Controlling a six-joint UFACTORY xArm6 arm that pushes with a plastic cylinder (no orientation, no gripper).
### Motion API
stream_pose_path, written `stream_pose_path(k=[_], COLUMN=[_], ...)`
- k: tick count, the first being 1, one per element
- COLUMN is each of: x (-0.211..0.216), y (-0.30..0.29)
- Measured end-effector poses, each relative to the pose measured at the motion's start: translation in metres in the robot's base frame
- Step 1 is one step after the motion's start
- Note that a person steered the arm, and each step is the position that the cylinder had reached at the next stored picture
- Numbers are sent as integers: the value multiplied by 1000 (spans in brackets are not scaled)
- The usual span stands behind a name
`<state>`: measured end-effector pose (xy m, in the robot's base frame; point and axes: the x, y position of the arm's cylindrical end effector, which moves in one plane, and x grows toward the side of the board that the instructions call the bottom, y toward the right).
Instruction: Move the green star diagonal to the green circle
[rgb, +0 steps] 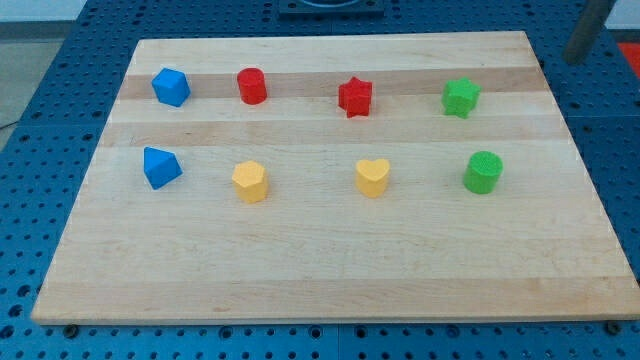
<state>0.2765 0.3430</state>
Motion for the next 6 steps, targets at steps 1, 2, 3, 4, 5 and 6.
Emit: stream_pose_path(k=[1,2,3,4,5,6], x=[38,62,92,98,69,49], y=[-35,-75,-114,-150,-131,-144])
